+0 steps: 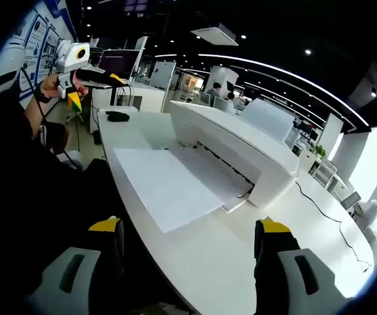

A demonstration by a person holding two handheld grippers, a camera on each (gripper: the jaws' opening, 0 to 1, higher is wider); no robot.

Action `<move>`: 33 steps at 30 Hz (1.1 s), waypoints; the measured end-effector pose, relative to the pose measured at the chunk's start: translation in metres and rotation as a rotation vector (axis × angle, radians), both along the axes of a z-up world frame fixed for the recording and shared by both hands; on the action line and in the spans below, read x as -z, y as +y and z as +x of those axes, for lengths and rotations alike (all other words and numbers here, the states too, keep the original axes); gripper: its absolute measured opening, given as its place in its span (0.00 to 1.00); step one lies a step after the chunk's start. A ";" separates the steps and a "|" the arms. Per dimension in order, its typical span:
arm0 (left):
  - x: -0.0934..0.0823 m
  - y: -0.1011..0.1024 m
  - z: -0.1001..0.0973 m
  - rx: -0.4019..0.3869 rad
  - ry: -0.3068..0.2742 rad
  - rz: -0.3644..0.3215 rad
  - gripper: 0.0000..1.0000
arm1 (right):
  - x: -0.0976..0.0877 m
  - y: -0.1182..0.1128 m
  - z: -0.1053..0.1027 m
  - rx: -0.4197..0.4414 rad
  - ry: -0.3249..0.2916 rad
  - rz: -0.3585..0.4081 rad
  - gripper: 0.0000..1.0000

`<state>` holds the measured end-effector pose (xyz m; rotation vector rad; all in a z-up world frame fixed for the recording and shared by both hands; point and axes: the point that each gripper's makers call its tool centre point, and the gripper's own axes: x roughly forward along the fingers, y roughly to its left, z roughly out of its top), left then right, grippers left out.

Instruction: Remove the paper from the printer output slot and place it on top of the printer

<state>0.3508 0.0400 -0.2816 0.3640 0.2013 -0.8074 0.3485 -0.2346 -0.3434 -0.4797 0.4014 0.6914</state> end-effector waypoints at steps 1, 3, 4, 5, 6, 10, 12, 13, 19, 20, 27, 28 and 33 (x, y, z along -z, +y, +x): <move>0.000 0.000 0.000 0.000 0.000 0.000 0.92 | 0.000 0.000 0.000 -0.001 0.000 0.001 0.77; 0.000 0.000 0.000 0.001 0.000 0.001 0.92 | 0.001 0.001 0.000 -0.002 0.002 0.001 0.77; 0.000 0.000 0.000 0.001 0.000 0.000 0.92 | 0.001 0.001 0.000 -0.001 0.003 0.000 0.77; 0.000 0.000 0.000 0.001 -0.001 0.000 0.92 | 0.001 0.001 0.000 -0.002 0.003 -0.001 0.77; 0.000 0.000 0.000 0.002 -0.001 0.000 0.92 | 0.001 0.001 0.000 -0.003 0.003 -0.001 0.77; -0.001 0.000 0.000 0.000 -0.001 -0.001 0.92 | 0.001 0.003 0.000 -0.009 0.002 0.002 0.77; 0.000 -0.001 0.000 0.001 0.000 0.000 0.92 | 0.001 0.003 0.000 -0.008 0.003 0.001 0.77; 0.000 -0.001 0.000 0.002 0.000 0.001 0.92 | 0.001 0.003 0.000 -0.007 0.003 0.000 0.77; 0.000 -0.001 0.000 0.002 0.000 0.000 0.92 | 0.002 0.003 0.000 -0.009 0.004 -0.002 0.77; 0.000 -0.001 0.000 0.002 0.000 0.000 0.92 | 0.002 0.003 0.000 -0.009 0.004 -0.002 0.77; 0.000 -0.001 0.000 0.002 -0.001 0.001 0.92 | 0.001 0.004 0.001 -0.010 0.003 0.000 0.77; 0.000 -0.001 0.000 0.002 -0.001 0.001 0.92 | 0.001 0.004 0.000 -0.011 0.004 0.000 0.77; 0.000 -0.001 0.000 0.001 0.000 0.001 0.92 | 0.003 0.007 0.000 -0.017 0.009 -0.002 0.77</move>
